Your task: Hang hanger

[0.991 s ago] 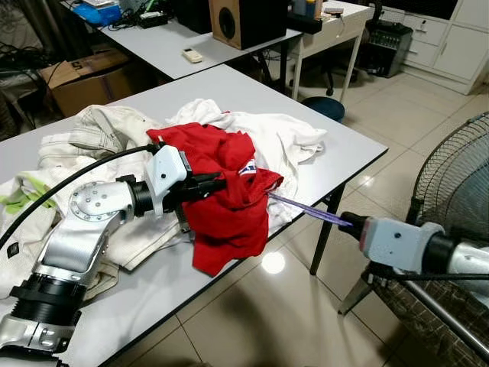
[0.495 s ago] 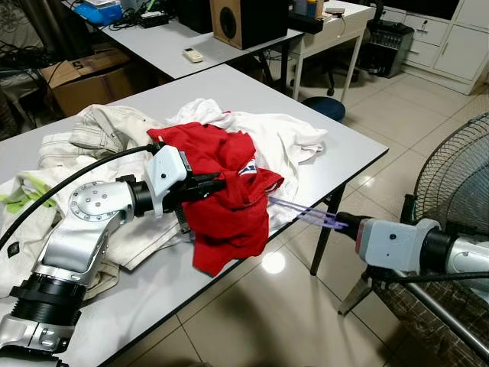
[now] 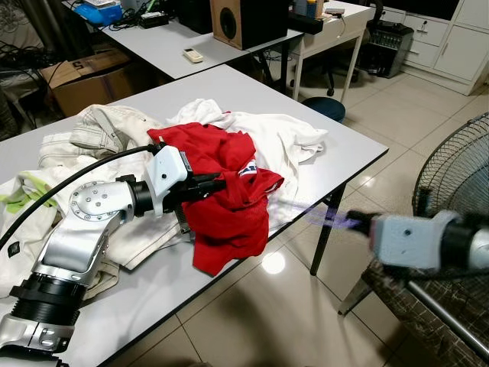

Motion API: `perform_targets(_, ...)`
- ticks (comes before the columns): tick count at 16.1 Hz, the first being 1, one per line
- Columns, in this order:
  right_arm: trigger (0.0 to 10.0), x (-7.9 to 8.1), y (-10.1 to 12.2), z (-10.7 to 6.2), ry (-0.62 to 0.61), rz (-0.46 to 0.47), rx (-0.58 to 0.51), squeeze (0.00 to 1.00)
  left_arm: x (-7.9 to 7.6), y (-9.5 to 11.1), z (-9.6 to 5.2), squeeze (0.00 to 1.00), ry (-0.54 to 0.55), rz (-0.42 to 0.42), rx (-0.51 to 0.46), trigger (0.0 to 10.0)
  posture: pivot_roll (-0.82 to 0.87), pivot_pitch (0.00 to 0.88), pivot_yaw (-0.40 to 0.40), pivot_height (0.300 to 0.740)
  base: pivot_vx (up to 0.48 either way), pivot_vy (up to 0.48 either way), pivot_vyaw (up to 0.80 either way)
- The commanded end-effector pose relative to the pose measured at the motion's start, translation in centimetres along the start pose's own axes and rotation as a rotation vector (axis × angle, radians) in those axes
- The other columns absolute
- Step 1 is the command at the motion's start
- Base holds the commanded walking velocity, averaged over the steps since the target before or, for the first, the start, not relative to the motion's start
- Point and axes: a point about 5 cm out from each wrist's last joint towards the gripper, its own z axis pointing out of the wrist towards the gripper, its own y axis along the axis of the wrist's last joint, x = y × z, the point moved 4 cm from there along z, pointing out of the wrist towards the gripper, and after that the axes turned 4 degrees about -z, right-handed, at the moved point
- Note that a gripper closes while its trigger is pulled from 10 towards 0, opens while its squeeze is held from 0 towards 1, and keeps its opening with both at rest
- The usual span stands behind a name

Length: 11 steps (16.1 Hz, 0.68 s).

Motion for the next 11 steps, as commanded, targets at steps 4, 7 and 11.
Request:
perform_targets(4,10.0,-1.1,-0.2,-0.6,-0.021,-0.041,0.029,0.0,0.1,0.3,0.1,0.0,-0.01,0.016,0.014,0.0,-0.2,0.001,0.067,0.74,0.0,0.0,0.0)
perform_targets(7,10.0,-1.3,-0.5,-0.5,-0.034,-0.031,0.03,0.0,0.1,0.2,0.1,0.0,-0.011,0.014,0.014,0.0,-0.2,0.0,0.067,0.74,0.0,0.0,0.0)
perform_targets(11,10.0,-1.3,-1.6,1.3,-0.046,-0.052,0.019,0.0,-0.1,0.7,0.3,0.0,-0.02,0.001,-0.014,0.0,-0.19,0.0,0.074,0.74,0.0,0.0,0.0)
